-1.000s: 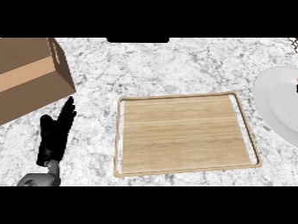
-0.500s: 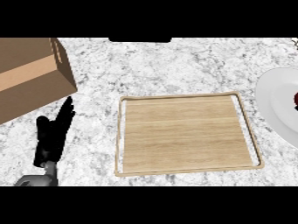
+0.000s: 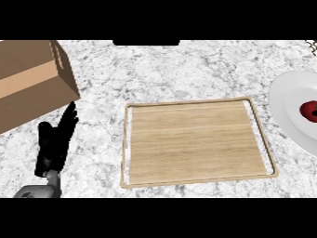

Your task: Pick the tomato from the tray and place it in the plate

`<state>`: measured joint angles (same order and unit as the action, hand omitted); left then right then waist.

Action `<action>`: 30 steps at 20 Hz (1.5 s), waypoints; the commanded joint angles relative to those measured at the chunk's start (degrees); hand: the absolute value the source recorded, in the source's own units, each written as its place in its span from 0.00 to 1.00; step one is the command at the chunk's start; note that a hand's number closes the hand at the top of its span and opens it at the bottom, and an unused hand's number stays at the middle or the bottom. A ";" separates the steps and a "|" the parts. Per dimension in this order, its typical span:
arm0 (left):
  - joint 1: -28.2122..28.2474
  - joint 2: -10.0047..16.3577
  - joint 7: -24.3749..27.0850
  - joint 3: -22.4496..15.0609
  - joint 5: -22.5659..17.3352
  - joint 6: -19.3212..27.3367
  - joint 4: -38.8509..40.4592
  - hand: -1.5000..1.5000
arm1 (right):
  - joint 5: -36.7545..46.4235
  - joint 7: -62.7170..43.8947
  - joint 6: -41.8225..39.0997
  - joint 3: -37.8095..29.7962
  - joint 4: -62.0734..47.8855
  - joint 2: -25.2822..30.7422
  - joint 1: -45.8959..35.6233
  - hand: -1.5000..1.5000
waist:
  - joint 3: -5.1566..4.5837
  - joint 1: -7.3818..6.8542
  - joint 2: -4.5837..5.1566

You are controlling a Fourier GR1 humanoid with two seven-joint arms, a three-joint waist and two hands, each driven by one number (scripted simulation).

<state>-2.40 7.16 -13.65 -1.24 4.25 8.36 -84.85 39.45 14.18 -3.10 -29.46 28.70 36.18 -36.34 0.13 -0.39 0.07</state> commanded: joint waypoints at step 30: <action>2.63 -0.91 -0.10 0.69 1.06 -1.39 -3.55 0.50 | -23.99 22.03 -4.87 -8.41 -10.27 3.35 7.54 0.00 | -0.06 -0.31 0.08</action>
<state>-1.74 6.06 -13.14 -0.14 5.03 7.29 -85.18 15.64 35.59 -10.68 -38.94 18.96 39.92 -30.45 0.06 -0.67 0.20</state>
